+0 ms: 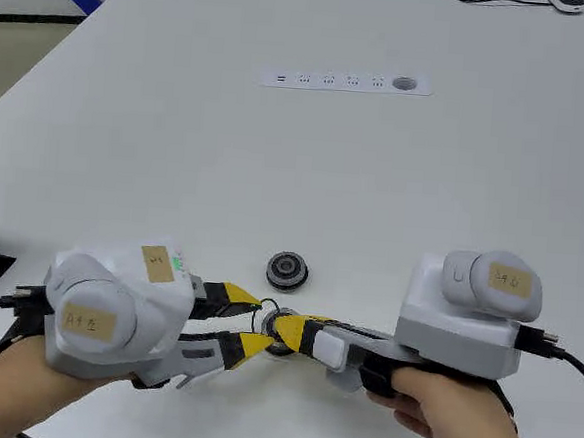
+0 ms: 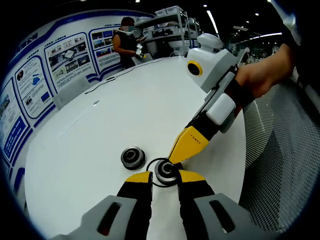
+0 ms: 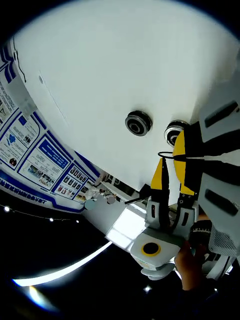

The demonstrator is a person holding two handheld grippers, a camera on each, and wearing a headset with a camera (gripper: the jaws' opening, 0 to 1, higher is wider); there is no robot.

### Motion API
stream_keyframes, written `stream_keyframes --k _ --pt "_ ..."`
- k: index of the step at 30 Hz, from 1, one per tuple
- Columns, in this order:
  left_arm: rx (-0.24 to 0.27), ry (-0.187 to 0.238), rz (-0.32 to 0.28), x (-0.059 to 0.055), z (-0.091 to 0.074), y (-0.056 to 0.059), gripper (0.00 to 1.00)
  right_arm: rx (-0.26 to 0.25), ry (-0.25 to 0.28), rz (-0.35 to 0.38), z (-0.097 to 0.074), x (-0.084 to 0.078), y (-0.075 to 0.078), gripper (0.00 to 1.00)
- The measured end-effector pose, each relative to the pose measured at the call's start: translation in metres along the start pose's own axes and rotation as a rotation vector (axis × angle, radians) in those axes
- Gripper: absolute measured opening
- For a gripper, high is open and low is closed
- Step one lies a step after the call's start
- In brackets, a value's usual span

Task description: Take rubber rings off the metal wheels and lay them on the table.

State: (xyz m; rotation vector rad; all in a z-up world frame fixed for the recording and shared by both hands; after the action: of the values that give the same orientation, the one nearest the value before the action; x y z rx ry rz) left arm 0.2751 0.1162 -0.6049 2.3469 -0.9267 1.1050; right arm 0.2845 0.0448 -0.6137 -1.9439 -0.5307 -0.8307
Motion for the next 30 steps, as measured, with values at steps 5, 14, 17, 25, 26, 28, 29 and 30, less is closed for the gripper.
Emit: stream_keyframes --k 5,14,17,25,26,28,29,30 --pt "0.023 0.014 -0.009 0.004 -0.001 -0.007 0.21 0.003 0.059 0.053 -0.008 0.012 0.001 0.02" --pt "0.015 0.024 0.003 0.01 0.008 -0.006 0.2 -0.098 0.14 0.169 -0.034 0.017 0.032 0.02" --pt "0.009 0.015 0.006 0.008 0.012 -0.005 0.2 -0.136 0.14 0.194 -0.041 0.011 0.043 0.02" --pt "-0.016 -0.001 0.004 0.005 0.018 0.001 0.2 -0.228 0.118 0.246 -0.052 -0.006 0.064 0.02" --pt "-0.016 -0.005 0.006 0.004 0.019 0.001 0.2 -0.244 0.11 0.25 -0.054 -0.007 0.065 0.02" --pt "-0.019 -0.007 0.004 0.004 0.02 0.002 0.2 -0.259 0.104 0.263 -0.056 -0.01 0.068 0.02" --pt "-0.019 -0.007 0.004 0.003 0.02 0.002 0.2 -0.266 0.103 0.265 -0.056 -0.01 0.069 0.02" --pt "-0.019 -0.008 0.004 0.003 0.02 0.002 0.2 -0.275 0.101 0.268 -0.057 -0.011 0.07 0.02"
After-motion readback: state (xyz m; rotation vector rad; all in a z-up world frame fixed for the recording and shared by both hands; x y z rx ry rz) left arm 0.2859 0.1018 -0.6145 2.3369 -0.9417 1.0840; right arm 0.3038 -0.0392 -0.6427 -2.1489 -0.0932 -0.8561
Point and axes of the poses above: the centre of the closed fingertips' face, and the gripper's own axes: z roughly forward along the fingers, y roughly to its right, x roughly out of its top, the point moved 4 cm from there along -z, roughly backward along the fingers, and after that the axes turned 14 degrees about -z, right-handed, at the moved point
